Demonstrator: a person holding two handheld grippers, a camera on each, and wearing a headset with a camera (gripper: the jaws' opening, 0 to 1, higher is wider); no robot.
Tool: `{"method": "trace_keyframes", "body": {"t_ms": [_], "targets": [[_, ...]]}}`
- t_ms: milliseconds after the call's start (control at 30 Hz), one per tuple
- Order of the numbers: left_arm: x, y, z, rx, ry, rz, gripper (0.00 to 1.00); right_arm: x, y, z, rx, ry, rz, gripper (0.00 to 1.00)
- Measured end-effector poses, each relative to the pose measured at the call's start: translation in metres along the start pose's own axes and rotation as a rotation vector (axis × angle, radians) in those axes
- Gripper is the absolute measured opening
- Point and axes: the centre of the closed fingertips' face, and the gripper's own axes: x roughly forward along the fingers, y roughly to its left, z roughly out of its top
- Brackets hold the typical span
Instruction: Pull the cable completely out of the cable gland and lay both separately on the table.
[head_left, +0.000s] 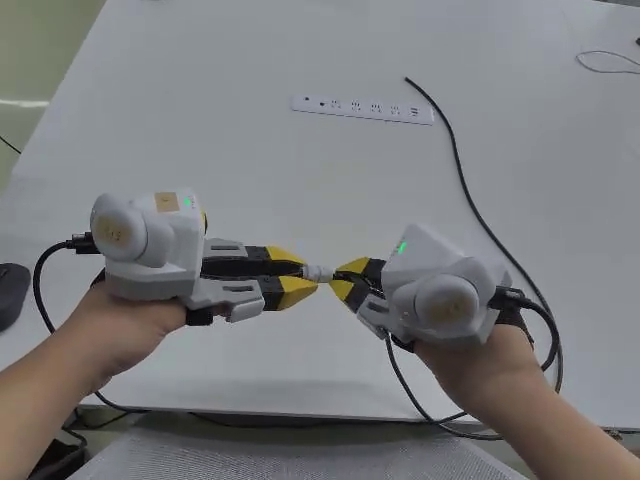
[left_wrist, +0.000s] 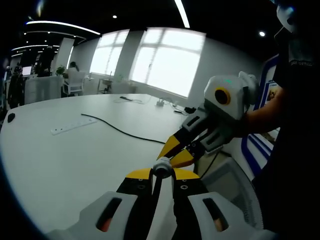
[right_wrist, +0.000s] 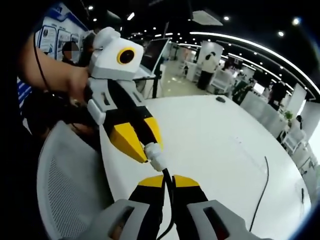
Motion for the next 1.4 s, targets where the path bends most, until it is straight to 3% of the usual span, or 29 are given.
{"method": "trace_keyframes", "body": {"t_ms": [133, 400, 667, 867, 1133, 1200, 1400], "targets": [[-0.002, 0.003, 0.002, -0.008, -0.01, 0.005, 0.15, -0.001, -0.006, -0.009, 0.057, 0.015, -0.014, 0.0], [-0.004, 0.006, 0.001, -0.008, -0.018, 0.011, 0.15, -0.003, -0.019, -0.036, 0.277, 0.014, -0.036, 0.0], [-0.002, 0.006, 0.004, -0.005, -0.023, 0.006, 0.15, -0.005, -0.027, -0.062, 0.432, 0.03, -0.066, 0.0], [-0.003, 0.007, 0.008, -0.006, -0.035, 0.005, 0.15, -0.004, -0.033, -0.092, 0.649, 0.051, -0.084, 0.0], [-0.003, 0.007, 0.008, -0.006, -0.038, 0.005, 0.15, 0.0, -0.024, -0.115, 0.869, 0.08, -0.061, 0.0], [-0.003, 0.007, 0.007, -0.008, -0.038, 0.005, 0.15, 0.0, -0.024, -0.115, 0.91, 0.068, -0.06, 0.0], [-0.004, 0.007, 0.007, -0.012, -0.039, 0.007, 0.15, -0.001, -0.025, -0.113, 0.916, 0.051, -0.051, 0.01]]}}
